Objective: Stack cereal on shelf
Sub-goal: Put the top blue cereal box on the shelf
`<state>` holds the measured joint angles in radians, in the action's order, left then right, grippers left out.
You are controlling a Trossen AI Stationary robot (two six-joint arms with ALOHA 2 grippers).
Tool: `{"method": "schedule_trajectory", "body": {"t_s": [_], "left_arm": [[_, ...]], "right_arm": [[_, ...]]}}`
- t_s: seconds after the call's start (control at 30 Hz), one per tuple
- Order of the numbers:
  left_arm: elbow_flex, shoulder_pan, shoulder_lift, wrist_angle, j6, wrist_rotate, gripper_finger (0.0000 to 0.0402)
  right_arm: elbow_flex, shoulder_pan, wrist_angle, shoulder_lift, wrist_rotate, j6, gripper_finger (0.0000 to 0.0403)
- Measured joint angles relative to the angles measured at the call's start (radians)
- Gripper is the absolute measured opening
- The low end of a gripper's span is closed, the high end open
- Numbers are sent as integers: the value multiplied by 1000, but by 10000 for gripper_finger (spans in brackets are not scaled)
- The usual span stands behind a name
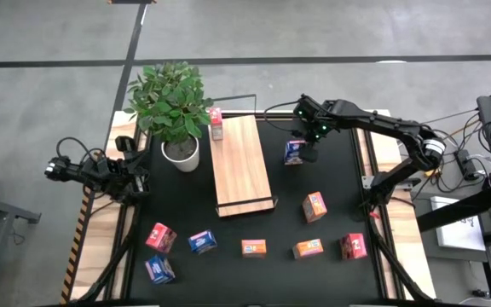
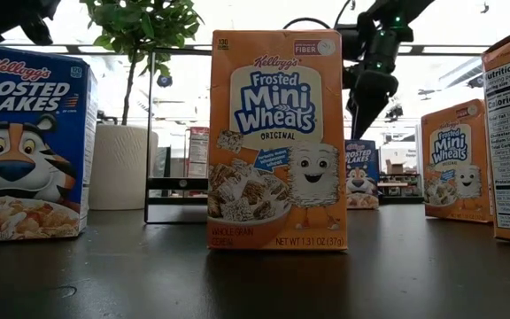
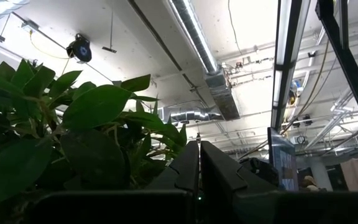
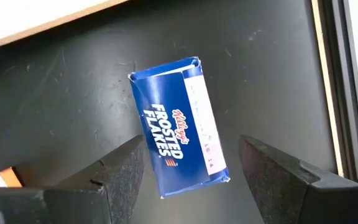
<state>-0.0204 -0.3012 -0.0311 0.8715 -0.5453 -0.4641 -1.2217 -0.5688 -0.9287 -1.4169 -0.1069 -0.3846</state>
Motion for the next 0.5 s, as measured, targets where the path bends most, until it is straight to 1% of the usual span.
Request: {"method": "schedule_trajectory", "body": {"t_s": [0.13,0.3,0.4,0.5], "left_arm": [[0,0,0,0,0,0,0],[0,0,0,0,-4,0,0],[0,0,0,0,-4,0,0],[0,0,0,0,-4,0,0]], "right_arm": [[14,2,6,0,1,-1,247],[64,4,52,-1,1,-1,242],[66,6,56,-1,1,10,225],[66,6,55,0,-2,18,197]]}}
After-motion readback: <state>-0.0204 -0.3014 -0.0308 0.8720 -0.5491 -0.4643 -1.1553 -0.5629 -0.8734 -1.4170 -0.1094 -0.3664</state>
